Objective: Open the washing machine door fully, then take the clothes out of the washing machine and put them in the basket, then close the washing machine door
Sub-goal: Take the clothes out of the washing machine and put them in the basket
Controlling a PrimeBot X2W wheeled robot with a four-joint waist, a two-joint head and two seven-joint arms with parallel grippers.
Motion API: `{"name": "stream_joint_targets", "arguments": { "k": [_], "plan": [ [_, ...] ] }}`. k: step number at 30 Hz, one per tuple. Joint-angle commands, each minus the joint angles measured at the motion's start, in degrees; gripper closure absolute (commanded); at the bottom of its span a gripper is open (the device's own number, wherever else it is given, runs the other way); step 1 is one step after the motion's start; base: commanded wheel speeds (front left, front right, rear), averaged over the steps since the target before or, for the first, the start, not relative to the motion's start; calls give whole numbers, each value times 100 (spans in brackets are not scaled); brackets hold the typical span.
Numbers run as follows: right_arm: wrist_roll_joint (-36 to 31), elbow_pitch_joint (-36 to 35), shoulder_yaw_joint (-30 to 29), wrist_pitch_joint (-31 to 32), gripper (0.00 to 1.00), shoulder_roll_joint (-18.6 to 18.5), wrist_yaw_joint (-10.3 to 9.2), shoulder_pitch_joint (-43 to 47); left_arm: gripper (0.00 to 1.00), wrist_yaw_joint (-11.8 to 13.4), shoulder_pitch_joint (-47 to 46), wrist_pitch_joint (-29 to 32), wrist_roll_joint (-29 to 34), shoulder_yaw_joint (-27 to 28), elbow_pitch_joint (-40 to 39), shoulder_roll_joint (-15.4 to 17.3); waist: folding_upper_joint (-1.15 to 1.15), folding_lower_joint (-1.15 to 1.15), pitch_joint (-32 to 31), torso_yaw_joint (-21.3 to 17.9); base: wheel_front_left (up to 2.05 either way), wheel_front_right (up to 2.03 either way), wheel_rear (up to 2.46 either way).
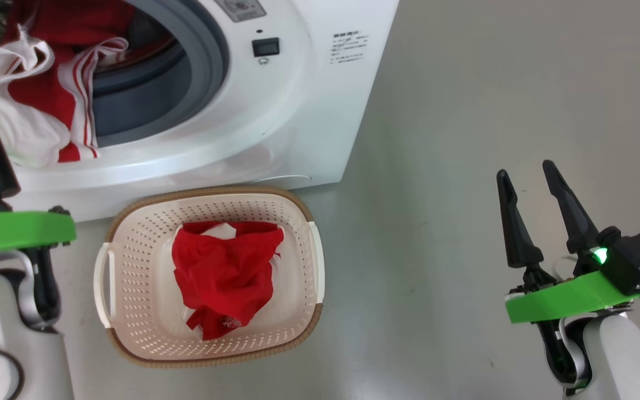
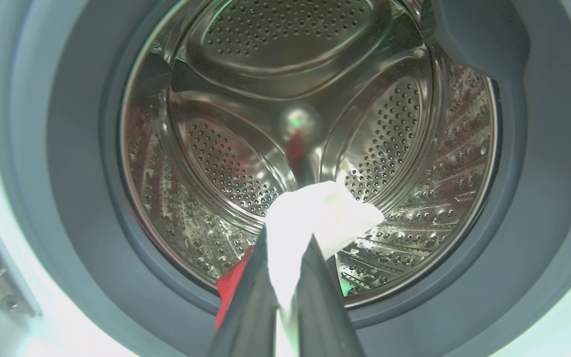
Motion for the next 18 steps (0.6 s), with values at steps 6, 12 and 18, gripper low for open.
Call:
{"name": "stream_joint_targets", "arguments": {
  "k": [6, 12, 18],
  "plan": [
    [-61, -134, 52, -36, 0, -32, 28, 204, 100, -115, 540, -24, -167, 206, -921, 84, 0, 0, -69, 119, 0, 0, 0],
    [-69, -156, 20, -36, 0, -31, 28, 211, 100, -21, 898, -24, -564, 21, -1749, 76, 0, 0, -31, 184, 0, 0, 0],
    [-80, -165, 8, -36, 0, -42, 28, 174, 100, 168, 1129, -24, -719, -152, -2574, 75, 0, 0, 16, 209, 0, 0, 0]
  ]
}}
